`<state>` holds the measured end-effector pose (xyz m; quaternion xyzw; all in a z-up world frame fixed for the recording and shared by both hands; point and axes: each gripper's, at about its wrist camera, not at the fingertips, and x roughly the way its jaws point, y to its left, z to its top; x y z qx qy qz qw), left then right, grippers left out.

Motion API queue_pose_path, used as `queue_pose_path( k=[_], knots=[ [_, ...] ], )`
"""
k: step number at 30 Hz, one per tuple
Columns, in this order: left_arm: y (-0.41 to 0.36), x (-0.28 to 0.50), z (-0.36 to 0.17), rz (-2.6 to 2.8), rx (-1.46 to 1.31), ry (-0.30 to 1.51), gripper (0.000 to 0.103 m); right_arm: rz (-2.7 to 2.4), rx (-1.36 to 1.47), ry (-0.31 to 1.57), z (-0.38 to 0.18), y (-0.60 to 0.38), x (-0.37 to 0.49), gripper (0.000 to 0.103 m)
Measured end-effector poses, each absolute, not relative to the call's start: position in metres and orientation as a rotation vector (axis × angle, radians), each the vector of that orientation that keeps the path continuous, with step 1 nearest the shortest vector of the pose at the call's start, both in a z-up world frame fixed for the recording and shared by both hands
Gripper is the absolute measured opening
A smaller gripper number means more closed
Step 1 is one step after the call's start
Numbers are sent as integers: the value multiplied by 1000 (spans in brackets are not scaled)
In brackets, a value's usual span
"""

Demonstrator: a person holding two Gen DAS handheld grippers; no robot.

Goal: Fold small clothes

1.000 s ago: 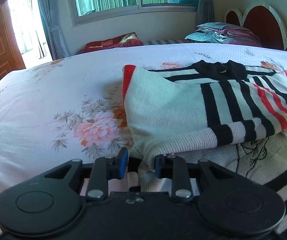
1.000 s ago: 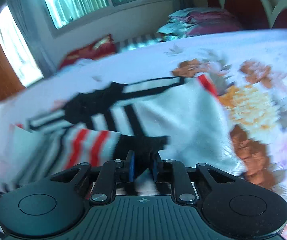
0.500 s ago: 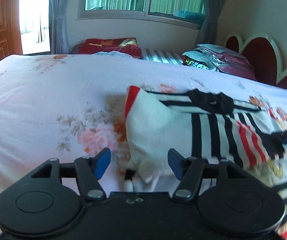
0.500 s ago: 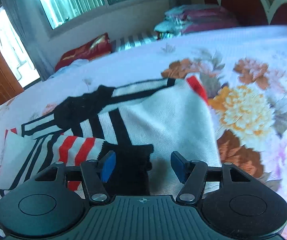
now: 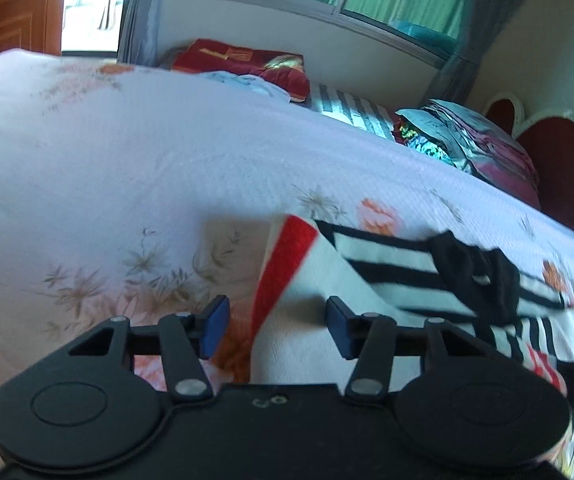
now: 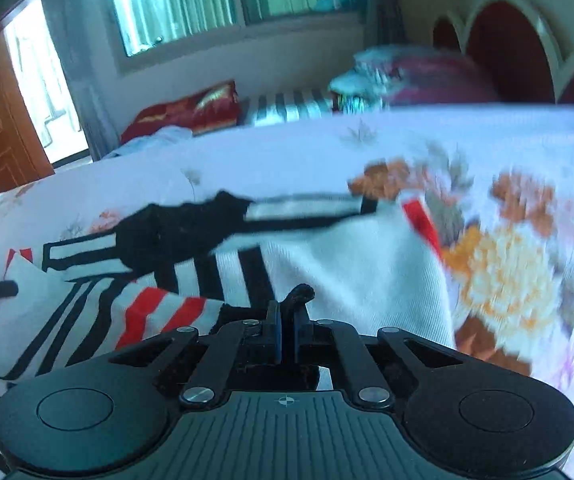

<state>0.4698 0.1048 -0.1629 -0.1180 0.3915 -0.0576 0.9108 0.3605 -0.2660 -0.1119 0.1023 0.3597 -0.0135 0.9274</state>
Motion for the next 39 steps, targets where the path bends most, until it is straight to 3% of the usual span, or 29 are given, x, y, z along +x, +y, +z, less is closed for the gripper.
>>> queue_pose_path(
  k=[5, 9, 11, 17, 27, 39],
  knots=[
    [108, 487, -172, -112, -274, 813, 52, -83, 140, 718, -116, -266, 362, 4],
    [106, 498, -177, -66, -263, 803, 35, -92, 171, 801, -135, -269, 368, 4],
    [107, 504, -179, -36, -256, 791, 32, -88, 150, 803, -135, -265, 366, 4],
    [101, 513, -174, 0, -215, 779, 35, -87, 175, 806, -136, -274, 365, 5],
    [77, 434, -134, -119, -127, 693, 39, -26, 212, 732, -107, -264, 357, 5],
    [36, 372, -174, -188, -72, 758, 41, 75, 153, 814, -125, -222, 353, 5]
  ],
)
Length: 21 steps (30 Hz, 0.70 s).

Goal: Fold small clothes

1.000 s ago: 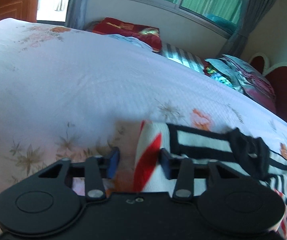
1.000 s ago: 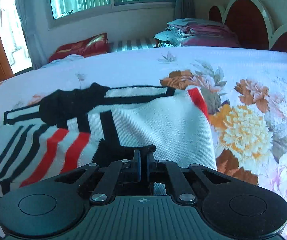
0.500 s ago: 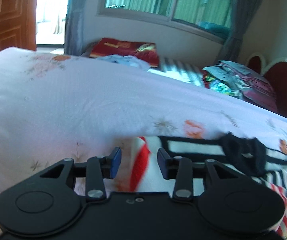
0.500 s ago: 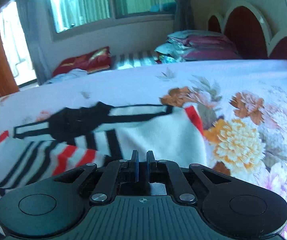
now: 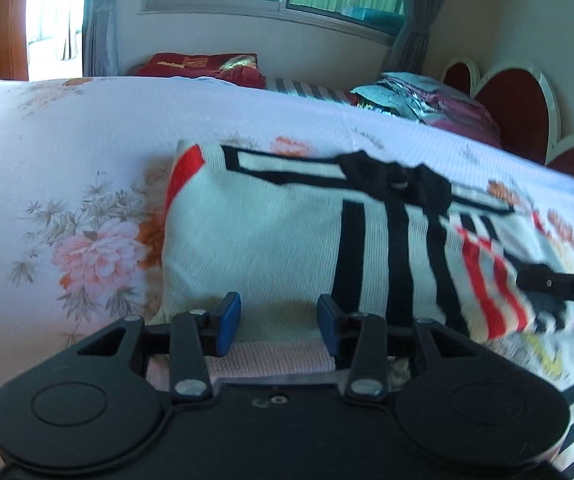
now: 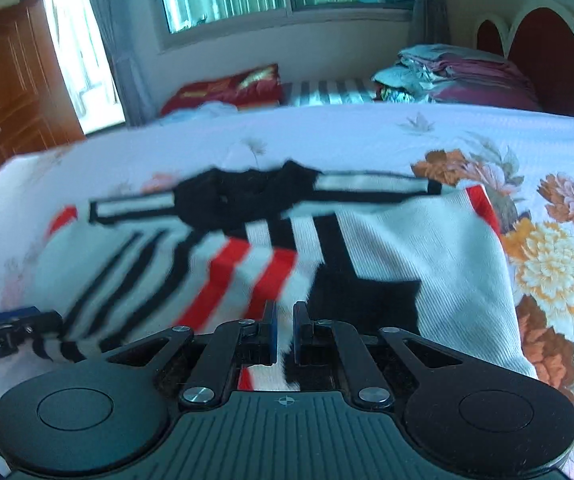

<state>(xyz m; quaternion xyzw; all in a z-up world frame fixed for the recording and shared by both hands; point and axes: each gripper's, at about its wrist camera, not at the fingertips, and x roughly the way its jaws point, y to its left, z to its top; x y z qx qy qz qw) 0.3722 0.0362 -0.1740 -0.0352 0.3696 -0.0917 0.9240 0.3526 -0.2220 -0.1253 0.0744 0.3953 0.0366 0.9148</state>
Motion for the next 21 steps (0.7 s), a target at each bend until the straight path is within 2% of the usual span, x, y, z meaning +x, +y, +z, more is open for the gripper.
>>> queue_pose_path(
  k=[3, 10, 19, 20, 21],
  knots=[
    [35, 370, -177, -186, -60, 758, 41, 63, 150, 833, -137, -230, 352, 5],
    [29, 374, -167, -159, -71, 785, 43, 92, 165, 794, -118, -218, 345, 6],
    [27, 373, -171, -169, -32, 790, 44, 102, 112, 853, -129, -205, 349, 7],
    [27, 373, -170, -166, -32, 791, 44, 101, 126, 851, -127, -208, 348, 8],
    [26, 372, -169, -163, -33, 792, 44, 101, 137, 841, -125, -210, 347, 16]
  ],
)
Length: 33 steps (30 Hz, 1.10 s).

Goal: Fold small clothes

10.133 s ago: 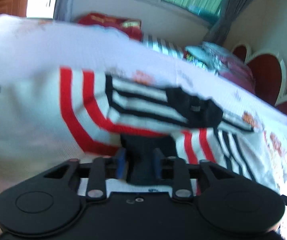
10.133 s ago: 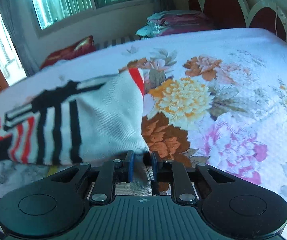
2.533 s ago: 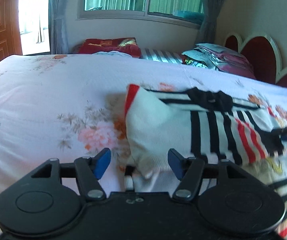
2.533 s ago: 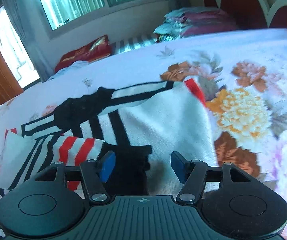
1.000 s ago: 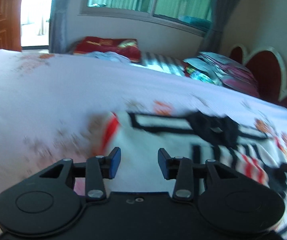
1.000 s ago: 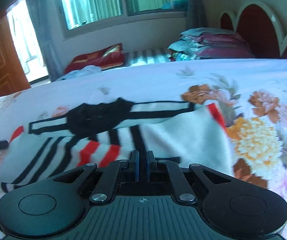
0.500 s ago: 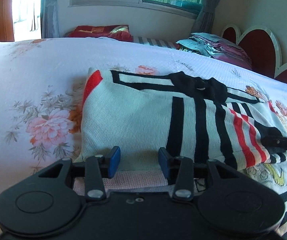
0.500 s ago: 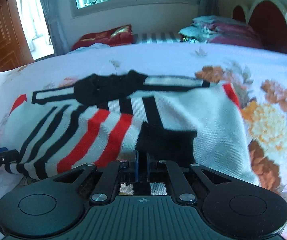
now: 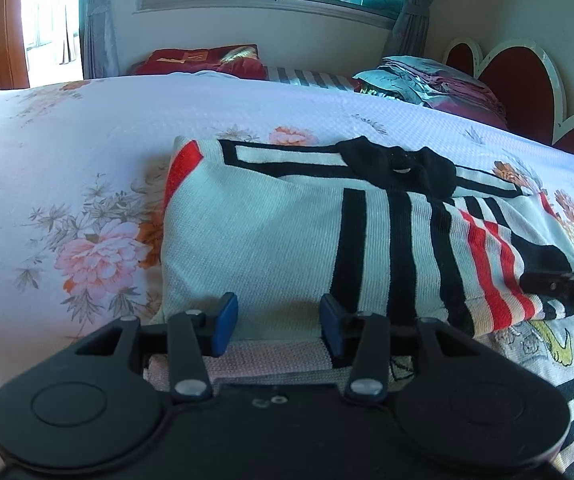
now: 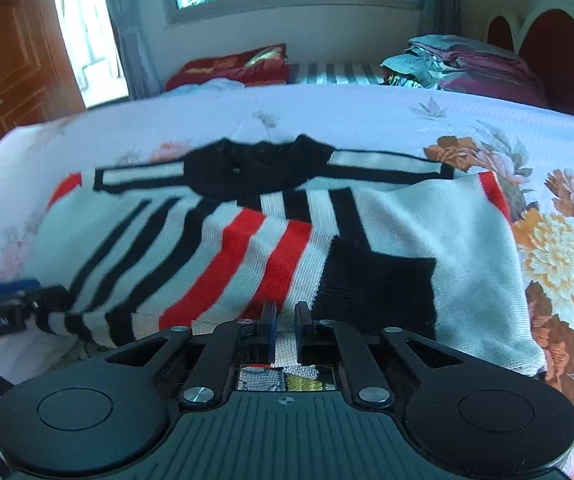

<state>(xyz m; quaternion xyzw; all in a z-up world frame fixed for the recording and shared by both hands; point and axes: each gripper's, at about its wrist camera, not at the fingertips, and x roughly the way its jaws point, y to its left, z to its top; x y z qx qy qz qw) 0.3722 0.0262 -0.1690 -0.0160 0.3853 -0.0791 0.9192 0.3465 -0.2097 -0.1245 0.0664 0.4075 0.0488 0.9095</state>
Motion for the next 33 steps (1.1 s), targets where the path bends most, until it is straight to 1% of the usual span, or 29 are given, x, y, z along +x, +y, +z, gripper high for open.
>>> queue_pose_path(
  k=[1, 2, 3, 6, 10, 14, 16, 20, 21, 22, 23, 24, 33],
  knots=[
    [26, 371, -168, -159, -35, 792, 44, 92, 134, 828, -122, -211, 345, 40],
    [25, 370, -166, -158, -40, 790, 45, 82, 124, 817, -121, -211, 344, 54],
    [25, 369, -165, -157, -43, 788, 45, 73, 113, 805, -121, -212, 342, 62],
    [21, 363, -161, -167, -40, 779, 47, 56, 93, 831, -127, -215, 340, 62],
    [21, 363, -171, -155, -31, 800, 47, 36, 93, 857, -134, -227, 337, 62],
    [25, 360, -171, -150, -26, 796, 47, 2, 64, 863, -136, -242, 332, 62],
    [25, 358, -169, -134, -34, 796, 47, -22, 99, 881, -137, -253, 330, 62],
    [17, 344, -157, -135, -33, 768, 46, 22, 104, 838, -124, -251, 314, 61],
    [12, 339, -154, -146, -28, 761, 46, 38, 91, 823, -121, -246, 309, 48],
    [7, 334, -151, -154, -23, 752, 46, 52, 83, 813, -118, -240, 306, 30],
    [1, 330, -149, -163, -23, 748, 46, 67, 84, 812, -117, -235, 305, 24],
    [-4, 327, -148, -177, -28, 752, 46, 83, 93, 811, -116, -231, 303, 22],
    [-38, 305, -158, -192, -8, 797, 46, 225, 110, 843, -121, -204, 288, 22]
  ],
)
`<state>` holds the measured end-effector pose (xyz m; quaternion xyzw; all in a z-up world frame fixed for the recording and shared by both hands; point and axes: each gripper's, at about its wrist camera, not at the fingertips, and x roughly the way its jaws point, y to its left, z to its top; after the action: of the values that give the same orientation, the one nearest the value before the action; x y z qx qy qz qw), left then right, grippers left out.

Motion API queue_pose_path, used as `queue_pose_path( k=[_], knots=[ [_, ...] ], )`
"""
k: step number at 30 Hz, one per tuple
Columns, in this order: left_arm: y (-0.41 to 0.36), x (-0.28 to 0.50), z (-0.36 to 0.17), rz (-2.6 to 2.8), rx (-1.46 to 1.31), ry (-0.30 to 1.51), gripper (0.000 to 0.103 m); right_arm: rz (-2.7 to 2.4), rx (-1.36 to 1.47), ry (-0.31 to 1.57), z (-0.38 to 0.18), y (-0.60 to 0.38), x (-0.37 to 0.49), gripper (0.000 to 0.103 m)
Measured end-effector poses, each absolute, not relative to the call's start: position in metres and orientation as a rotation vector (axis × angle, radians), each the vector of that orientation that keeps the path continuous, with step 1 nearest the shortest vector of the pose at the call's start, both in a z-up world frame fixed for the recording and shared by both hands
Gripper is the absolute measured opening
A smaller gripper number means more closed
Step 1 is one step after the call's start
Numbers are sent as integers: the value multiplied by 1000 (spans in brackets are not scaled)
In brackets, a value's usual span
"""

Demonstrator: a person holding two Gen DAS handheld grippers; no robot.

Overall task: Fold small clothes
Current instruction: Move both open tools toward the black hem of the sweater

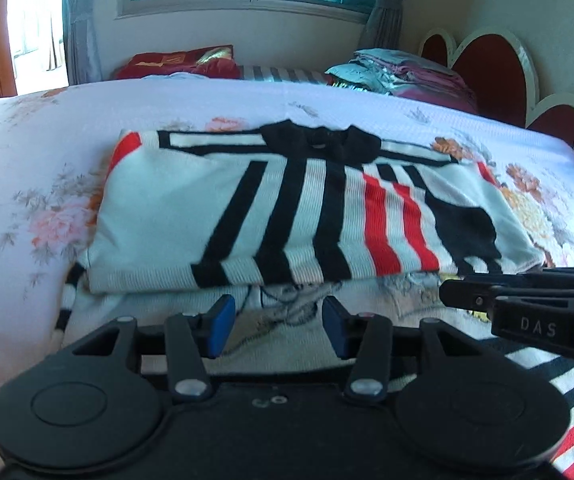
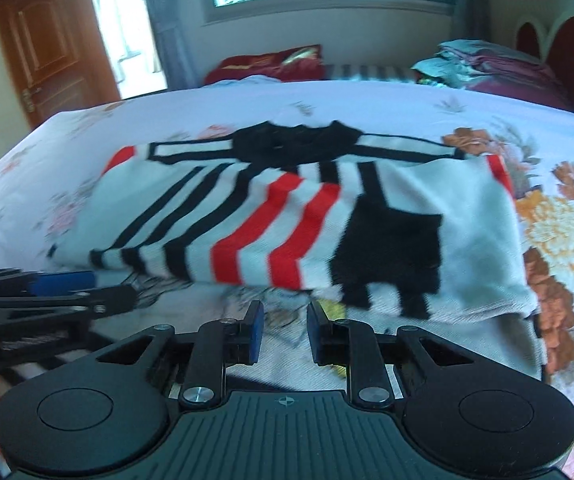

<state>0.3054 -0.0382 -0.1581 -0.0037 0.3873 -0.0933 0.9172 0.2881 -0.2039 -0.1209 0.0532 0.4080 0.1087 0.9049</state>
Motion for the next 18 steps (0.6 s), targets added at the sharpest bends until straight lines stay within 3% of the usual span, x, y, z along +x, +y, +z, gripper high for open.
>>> queue_pose_path(
  k=[6, 10, 18],
  knots=[
    [-40, 296, -173, -159, 30, 828, 48, 266, 95, 885, -133, -207, 278, 22],
    [-38, 289, -179, -135, 47, 817, 53, 286, 49, 887, -139, -206, 270, 31],
    [-18, 274, -180, -93, 58, 821, 57, 239, -22, 858, -144, -222, 252, 32]
  ],
)
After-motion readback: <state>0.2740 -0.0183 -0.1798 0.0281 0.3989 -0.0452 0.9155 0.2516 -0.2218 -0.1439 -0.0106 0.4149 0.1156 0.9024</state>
